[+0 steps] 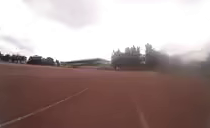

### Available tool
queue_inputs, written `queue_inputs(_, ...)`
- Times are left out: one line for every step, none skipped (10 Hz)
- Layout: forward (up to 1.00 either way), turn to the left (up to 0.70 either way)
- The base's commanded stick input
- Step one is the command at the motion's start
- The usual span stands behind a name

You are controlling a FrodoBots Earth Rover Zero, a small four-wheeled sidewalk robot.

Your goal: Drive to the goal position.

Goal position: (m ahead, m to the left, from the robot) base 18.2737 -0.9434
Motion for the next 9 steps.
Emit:
queue_inputs(1.00,0.00)
queue_inputs(1.00,0.00)
queue_inputs(1.00,0.00)
queue_inputs(1.00,0.00)
queue_inputs(1.00,0.00)
queue_inputs(1.00,0.00)
queue_inputs(1.00,0.00)
queue_inputs(1.00,0.00)
queue_inputs(1.00,0.00)
